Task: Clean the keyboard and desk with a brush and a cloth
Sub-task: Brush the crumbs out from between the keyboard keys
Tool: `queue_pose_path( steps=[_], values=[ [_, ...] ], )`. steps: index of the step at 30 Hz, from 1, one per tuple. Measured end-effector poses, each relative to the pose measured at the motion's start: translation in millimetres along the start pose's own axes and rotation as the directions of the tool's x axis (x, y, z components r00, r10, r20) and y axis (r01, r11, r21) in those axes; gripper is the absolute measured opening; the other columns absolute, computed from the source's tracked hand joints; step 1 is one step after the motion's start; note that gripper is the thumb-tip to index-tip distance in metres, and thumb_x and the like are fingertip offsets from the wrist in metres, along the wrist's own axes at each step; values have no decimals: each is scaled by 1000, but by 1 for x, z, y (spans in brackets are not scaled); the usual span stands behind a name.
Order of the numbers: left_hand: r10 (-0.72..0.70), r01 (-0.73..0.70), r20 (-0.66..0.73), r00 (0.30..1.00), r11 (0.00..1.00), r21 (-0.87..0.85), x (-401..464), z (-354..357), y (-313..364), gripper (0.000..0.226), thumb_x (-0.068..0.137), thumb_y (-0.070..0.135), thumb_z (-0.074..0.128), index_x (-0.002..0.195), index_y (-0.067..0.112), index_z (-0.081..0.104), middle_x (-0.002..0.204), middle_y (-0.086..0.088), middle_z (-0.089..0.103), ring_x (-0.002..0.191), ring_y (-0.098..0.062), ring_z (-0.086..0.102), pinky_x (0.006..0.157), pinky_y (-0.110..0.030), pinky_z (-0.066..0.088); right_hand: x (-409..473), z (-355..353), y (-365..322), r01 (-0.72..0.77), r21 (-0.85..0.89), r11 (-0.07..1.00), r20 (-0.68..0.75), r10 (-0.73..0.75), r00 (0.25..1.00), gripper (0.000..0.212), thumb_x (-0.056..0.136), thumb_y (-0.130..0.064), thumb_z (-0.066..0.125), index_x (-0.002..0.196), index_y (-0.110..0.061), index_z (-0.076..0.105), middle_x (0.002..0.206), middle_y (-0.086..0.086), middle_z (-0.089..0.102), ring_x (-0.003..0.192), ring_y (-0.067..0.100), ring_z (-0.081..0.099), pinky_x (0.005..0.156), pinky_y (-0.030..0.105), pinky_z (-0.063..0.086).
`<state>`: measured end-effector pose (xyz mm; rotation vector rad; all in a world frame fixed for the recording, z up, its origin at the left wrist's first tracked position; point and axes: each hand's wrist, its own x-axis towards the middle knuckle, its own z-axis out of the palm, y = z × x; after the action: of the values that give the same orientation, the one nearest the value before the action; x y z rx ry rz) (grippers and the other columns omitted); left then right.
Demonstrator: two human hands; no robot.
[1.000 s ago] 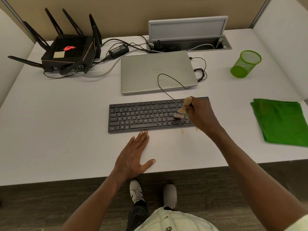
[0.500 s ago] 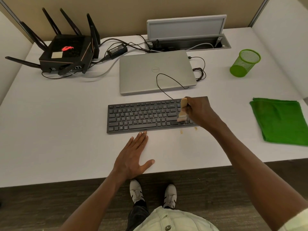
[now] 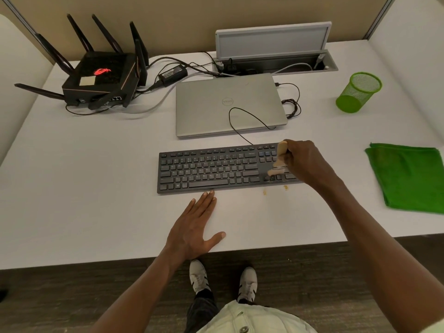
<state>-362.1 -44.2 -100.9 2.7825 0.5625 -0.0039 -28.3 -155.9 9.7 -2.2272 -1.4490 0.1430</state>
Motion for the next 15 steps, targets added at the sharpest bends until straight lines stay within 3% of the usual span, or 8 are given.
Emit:
queue_pose_path(
  steps=[2,7,15],
  values=[
    [-2,2,-1,1000,1000,-2,0,0,0,94,96,77,27,163,13,9,172,-2,-2,157,-11,-5,127,-34,1,1,-5,2,-28,-26,999,-21,28,999,23,78,10,50,81,-10,60,67,7,64,60,29,60,55,38,51],
    [3,-3,-16,1000,1000,0,-1,-1,1,93,97,75,32,162,13,11,172,-2,-1,158,-11,-4,127,-33,1,11,-2,-13,32,94,995,-38,-28,999,24,79,9,48,79,-11,62,67,4,66,60,24,62,58,42,54],
    [-5,5,7,1000,1000,2,-1,-1,1,94,96,75,33,163,13,10,171,0,-5,157,-9,-9,127,-34,0,11,-7,-3,-11,34,999,-48,13,999,21,80,8,50,81,-10,61,68,6,65,61,26,61,59,43,53]
  ],
)
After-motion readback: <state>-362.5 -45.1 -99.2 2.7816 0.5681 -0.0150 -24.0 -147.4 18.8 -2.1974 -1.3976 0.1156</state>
